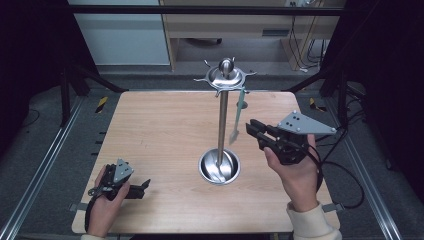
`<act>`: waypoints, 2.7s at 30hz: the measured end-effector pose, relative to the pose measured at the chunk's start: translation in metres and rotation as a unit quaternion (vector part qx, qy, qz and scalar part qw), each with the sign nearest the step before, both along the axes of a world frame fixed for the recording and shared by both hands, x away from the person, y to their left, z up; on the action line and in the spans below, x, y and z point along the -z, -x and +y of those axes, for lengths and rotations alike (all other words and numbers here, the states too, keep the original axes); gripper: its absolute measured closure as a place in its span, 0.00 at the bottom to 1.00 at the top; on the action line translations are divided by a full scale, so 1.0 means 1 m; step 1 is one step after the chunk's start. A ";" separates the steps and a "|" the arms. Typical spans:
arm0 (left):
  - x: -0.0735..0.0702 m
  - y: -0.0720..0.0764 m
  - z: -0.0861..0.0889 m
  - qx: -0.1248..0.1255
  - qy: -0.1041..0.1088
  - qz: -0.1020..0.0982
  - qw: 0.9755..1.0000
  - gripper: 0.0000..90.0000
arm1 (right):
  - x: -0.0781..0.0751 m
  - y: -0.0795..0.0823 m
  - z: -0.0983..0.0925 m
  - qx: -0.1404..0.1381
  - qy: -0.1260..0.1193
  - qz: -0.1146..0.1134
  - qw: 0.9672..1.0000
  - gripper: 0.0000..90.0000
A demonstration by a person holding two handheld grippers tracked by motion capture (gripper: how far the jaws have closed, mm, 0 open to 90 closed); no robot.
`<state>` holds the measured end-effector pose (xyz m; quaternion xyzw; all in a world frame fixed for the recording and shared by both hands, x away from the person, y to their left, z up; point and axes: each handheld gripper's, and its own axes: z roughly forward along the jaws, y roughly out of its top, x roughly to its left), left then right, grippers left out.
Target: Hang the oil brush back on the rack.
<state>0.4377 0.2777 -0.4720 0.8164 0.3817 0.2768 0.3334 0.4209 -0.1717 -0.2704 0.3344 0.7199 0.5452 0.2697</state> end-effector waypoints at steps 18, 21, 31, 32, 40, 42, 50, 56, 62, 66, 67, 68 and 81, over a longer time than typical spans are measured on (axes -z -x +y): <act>0.000 0.000 0.000 0.001 -0.003 0.000 1.000 0.03 | 0.007 -0.004 -0.021 0.062 0.045 0.008 0.997 0.36; 0.000 0.000 0.000 0.001 0.000 0.000 1.000 0.03 | 0.009 -0.005 -0.026 0.077 0.045 0.012 0.996 0.30; 0.000 0.000 0.000 -0.001 0.000 -0.001 1.000 0.03 | 0.022 -0.003 -0.044 0.083 0.096 0.007 0.992 0.11; 0.000 0.000 0.000 -0.001 0.001 -0.001 1.000 0.03 | 0.024 -0.003 -0.046 0.082 0.097 0.009 0.992 0.11; 0.000 0.000 -0.001 -0.001 -0.001 -0.001 1.000 0.03 | 0.043 0.000 -0.059 0.076 0.101 0.026 0.992 0.08; 0.000 0.000 0.000 -0.002 0.000 -0.001 1.000 0.03 | 0.049 0.001 -0.061 0.079 0.103 0.031 0.991 0.09; 0.000 0.000 -0.001 -0.001 -0.002 -0.001 1.000 0.03 | 0.075 0.003 -0.068 0.093 0.109 0.055 0.988 0.11; 0.000 0.000 -0.001 0.000 -0.003 -0.001 1.000 0.03 | 0.095 0.003 -0.071 0.105 0.109 0.067 0.986 0.12; 0.001 0.000 -0.001 0.000 -0.003 -0.001 1.000 0.03 | 0.113 0.003 -0.071 0.103 0.114 0.084 0.985 0.12; 0.000 0.000 -0.001 0.001 -0.006 0.001 1.000 0.03 | 0.120 0.001 -0.071 0.103 0.114 0.090 0.984 0.12; 0.000 0.000 -0.001 0.001 -0.006 0.001 1.000 0.03 | 0.122 0.000 -0.072 0.103 0.115 0.092 0.984 0.12; 0.000 0.000 -0.001 0.001 -0.006 0.001 1.000 0.03 | 0.124 0.000 -0.071 0.103 0.114 0.094 0.984 0.12; 0.001 0.000 -0.002 0.001 -0.004 0.000 1.000 0.03 | 0.153 -0.012 -0.065 0.089 0.124 0.139 0.978 0.12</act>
